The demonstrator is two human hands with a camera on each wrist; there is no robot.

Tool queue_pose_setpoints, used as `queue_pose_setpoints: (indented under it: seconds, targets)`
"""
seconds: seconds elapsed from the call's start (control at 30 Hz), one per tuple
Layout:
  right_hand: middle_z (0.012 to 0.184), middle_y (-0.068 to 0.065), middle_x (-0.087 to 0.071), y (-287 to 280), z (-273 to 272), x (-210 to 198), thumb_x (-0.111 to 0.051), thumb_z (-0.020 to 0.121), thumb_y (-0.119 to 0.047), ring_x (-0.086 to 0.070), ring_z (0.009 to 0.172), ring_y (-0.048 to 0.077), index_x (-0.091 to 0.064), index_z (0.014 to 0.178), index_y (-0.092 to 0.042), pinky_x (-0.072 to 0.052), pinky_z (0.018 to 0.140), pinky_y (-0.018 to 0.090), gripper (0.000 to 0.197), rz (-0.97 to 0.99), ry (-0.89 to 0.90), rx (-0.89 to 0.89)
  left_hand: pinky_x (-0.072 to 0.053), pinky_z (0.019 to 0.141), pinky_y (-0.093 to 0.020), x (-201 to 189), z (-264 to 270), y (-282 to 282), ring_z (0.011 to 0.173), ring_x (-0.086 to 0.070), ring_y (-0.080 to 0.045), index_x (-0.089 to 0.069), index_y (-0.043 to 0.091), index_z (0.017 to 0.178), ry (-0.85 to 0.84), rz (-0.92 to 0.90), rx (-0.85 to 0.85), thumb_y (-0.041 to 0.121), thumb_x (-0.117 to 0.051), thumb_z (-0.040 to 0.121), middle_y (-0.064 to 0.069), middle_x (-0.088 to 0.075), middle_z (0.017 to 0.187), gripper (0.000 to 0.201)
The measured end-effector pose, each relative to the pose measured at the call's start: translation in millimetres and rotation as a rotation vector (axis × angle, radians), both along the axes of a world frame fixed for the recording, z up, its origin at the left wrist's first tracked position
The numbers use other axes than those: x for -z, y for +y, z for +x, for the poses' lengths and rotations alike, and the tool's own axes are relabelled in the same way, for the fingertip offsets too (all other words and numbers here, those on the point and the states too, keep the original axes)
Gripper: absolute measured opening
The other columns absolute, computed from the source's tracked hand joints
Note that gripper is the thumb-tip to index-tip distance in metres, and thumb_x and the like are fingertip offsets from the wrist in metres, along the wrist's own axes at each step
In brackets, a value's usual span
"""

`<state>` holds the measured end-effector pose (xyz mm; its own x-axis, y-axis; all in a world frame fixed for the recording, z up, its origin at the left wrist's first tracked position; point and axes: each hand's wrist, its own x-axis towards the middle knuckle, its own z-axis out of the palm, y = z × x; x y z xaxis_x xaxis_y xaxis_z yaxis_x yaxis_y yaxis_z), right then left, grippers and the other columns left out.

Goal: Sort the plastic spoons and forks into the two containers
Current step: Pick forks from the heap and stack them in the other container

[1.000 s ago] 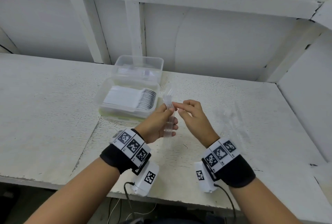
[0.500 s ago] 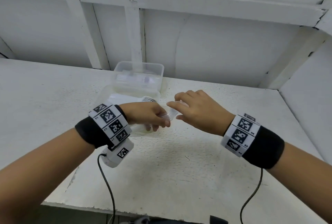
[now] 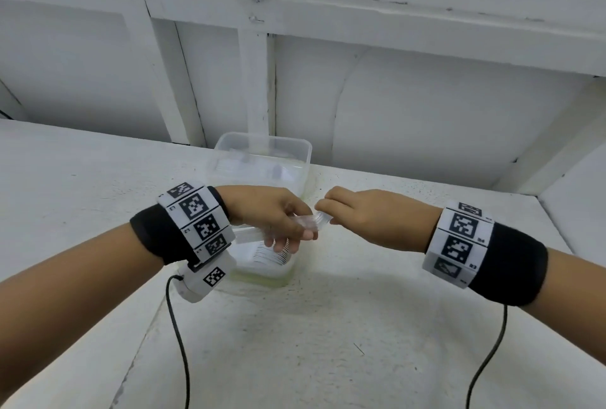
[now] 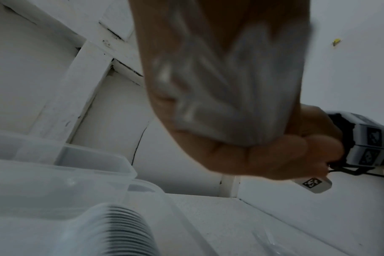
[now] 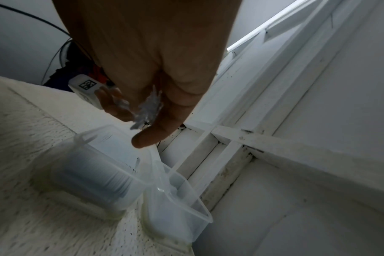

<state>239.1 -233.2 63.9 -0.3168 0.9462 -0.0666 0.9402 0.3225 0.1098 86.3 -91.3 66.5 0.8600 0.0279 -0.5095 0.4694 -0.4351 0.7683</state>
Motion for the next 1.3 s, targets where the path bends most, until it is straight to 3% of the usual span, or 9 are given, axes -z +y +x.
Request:
queue_pose_setpoints:
  seconds: [0.17, 0.27, 0.4, 0.5, 0.7, 0.87, 1.03, 1.2, 1.3]
  targets:
    - [0.125, 0.014, -0.051, 45, 21, -3, -0.049, 0.094, -0.006, -0.06, 0.091, 0.033, -0.047, 0.129, -0.004, -0.045, 0.072, 0.033, 0.036, 0.015, 0.151, 0.1, -0.051, 0.065, -0.022, -14, 0, 50, 0.073, -0.061, -0.008, -0.059, 0.023, 0.098, -0.021, 0.187, -0.115, 0.034, -0.047, 0.095, 0.006, -0.066, 0.084, 0.017]
    - [0.13, 0.009, -0.047, 81, 35, -6, -0.04, 0.099, -0.014, -0.054, 0.104, 0.028, -0.043, 0.134, -0.008, -0.042, 0.083, 0.029, 0.036, 0.013, 0.189, 0.207, -0.05, 0.083, -0.029, -19, -5, 101, 0.099, -0.059, -0.015, -0.057, 0.017, 0.115, -0.081, 0.283, -0.417, 0.036, -0.044, 0.097, 0.002, -0.062, 0.106, 0.03]
    - [0.128, 0.012, -0.048, 139, 48, 3, -0.038, 0.1, -0.015, -0.054, 0.107, 0.029, -0.045, 0.133, -0.006, -0.041, 0.088, 0.032, 0.035, -0.023, 0.173, 0.28, -0.051, 0.082, -0.035, -10, -7, 163, 0.095, -0.058, -0.022, -0.057, 0.009, 0.117, -0.035, 0.441, -0.757, 0.024, -0.045, 0.098, -0.009, -0.062, 0.104, 0.028]
    - [0.128, 0.013, -0.048, 177, 46, 20, -0.038, 0.099, -0.012, -0.053, 0.109, 0.03, -0.046, 0.132, -0.006, -0.041, 0.089, 0.035, 0.034, -0.043, 0.18, 0.302, -0.051, 0.084, -0.038, 5, -4, 185, 0.09, -0.057, -0.026, -0.058, -0.002, 0.115, 0.11, 0.478, -0.79, 0.013, -0.044, 0.097, -0.017, -0.061, 0.107, 0.027]
    - [0.126, 0.014, -0.048, 215, 43, 55, -0.038, 0.097, -0.003, -0.053, 0.107, 0.031, -0.045, 0.13, -0.005, -0.042, 0.085, 0.034, 0.034, -0.113, 0.15, 0.312, -0.049, 0.062, -0.03, 31, 4, 191, 0.066, -0.056, -0.021, -0.053, -0.003, 0.109, 0.244, 0.355, -0.826, 0.01, -0.044, 0.097, -0.011, -0.058, 0.085, 0.02]
    - [0.121, 0.013, -0.051, 222, 41, 70, -0.039, 0.096, -0.005, -0.055, 0.105, 0.032, -0.049, 0.124, -0.007, -0.044, 0.083, 0.034, 0.03, -0.142, 0.186, 0.345, -0.055, 0.075, -0.038, 39, 8, 193, 0.081, -0.064, -0.03, -0.056, -0.01, 0.115, 0.236, 0.334, -0.856, 0.001, -0.046, 0.094, -0.023, -0.064, 0.106, 0.026]
    - [0.127, 0.005, -0.057, 228, 36, 75, -0.045, 0.096, -0.018, -0.053, 0.115, 0.024, -0.054, 0.125, -0.016, -0.043, 0.096, 0.032, 0.031, -0.231, 0.276, 0.467, -0.052, 0.09, -0.044, 42, 9, 194, 0.097, -0.066, -0.034, -0.057, -0.009, 0.114, 0.226, 0.337, -0.887, -0.001, -0.049, 0.092, -0.025, -0.064, 0.109, 0.025]
    - [0.133, 0.005, -0.053, 234, 33, 65, -0.049, 0.094, -0.015, -0.05, 0.121, 0.021, -0.053, 0.128, -0.01, -0.037, 0.094, 0.024, 0.035, -0.32, 0.347, 0.542, -0.054, 0.086, -0.044, 44, 7, 195, 0.086, -0.065, -0.031, -0.055, -0.008, 0.115, 0.207, 0.305, -0.899, -0.002, -0.049, 0.092, -0.024, -0.064, 0.108, 0.024]
    - [0.13, 0.015, -0.057, 237, 33, 63, -0.051, 0.091, -0.014, -0.053, 0.119, 0.03, -0.058, 0.123, 0.0, -0.042, 0.099, 0.034, 0.035, -0.364, 0.415, 0.596, -0.054, 0.084, -0.041, 44, 7, 195, 0.073, -0.063, -0.026, -0.057, -0.007, 0.111, 0.194, 0.292, -0.899, -0.003, -0.048, 0.092, -0.021, -0.064, 0.101, 0.021]
